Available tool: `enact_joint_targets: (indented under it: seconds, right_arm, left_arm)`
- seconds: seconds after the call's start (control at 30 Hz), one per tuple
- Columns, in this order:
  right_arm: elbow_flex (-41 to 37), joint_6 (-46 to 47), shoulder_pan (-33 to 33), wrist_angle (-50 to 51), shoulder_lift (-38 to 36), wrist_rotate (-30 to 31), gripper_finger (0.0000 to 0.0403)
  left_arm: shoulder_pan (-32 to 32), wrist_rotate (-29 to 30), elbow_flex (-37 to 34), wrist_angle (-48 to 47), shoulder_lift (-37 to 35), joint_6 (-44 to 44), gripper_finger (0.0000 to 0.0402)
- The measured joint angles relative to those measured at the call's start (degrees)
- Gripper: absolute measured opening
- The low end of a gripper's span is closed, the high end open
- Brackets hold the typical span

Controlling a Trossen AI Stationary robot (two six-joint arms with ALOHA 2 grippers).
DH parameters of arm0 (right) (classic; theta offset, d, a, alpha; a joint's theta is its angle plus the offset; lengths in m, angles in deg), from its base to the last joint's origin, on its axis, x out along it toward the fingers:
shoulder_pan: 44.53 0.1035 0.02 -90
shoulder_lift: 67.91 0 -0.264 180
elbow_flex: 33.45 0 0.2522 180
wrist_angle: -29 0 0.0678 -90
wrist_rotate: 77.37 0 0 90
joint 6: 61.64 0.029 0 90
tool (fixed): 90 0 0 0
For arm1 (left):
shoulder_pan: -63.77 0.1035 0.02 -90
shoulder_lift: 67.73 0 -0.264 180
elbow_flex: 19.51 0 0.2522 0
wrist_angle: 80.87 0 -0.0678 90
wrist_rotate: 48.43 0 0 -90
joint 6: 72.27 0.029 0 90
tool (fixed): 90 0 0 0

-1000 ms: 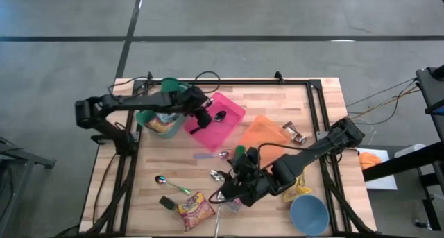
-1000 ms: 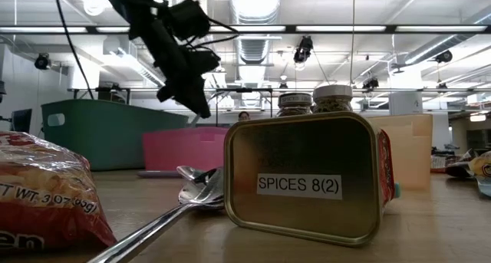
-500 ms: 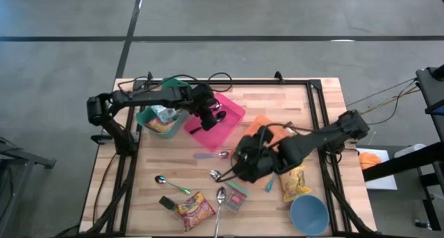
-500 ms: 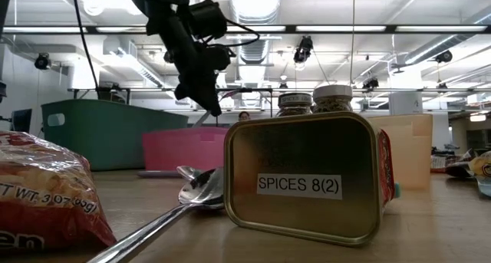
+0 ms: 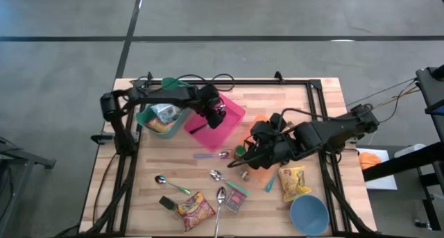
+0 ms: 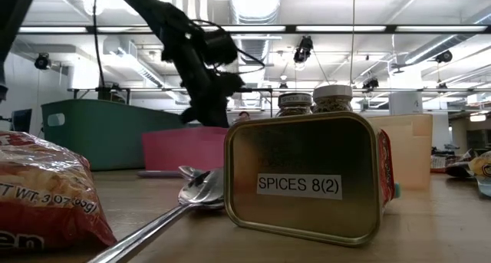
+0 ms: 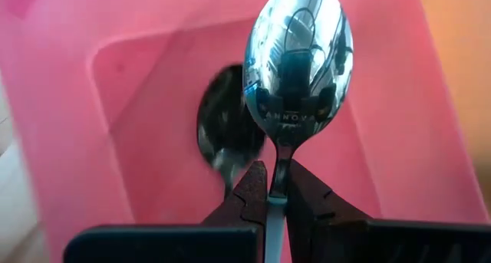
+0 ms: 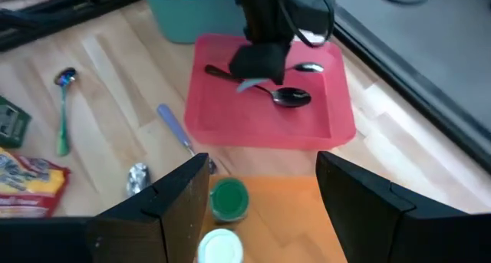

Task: Pick & Place Food Item
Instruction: Put the light blue spoon into the pink bin

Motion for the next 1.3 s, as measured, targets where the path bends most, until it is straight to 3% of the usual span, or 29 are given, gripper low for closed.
enact_joint_targets:
  seconds: [0.33, 1.3]
  right_arm:
    - [-0.1, -9.4, -4.2, 0.4, 0.4, -0.1, 0.0235]
    - [-0.4, -11.4, -5.8, 1.1, 0.2, 0.0, 0.0235]
  left_arm:
    - [2.4, -2.1, 6.6, -8.3, 5.9, 1.7, 0.0014]
    - [2.4, -2.0, 1.7, -6.3, 5.9, 0.6, 0.0013]
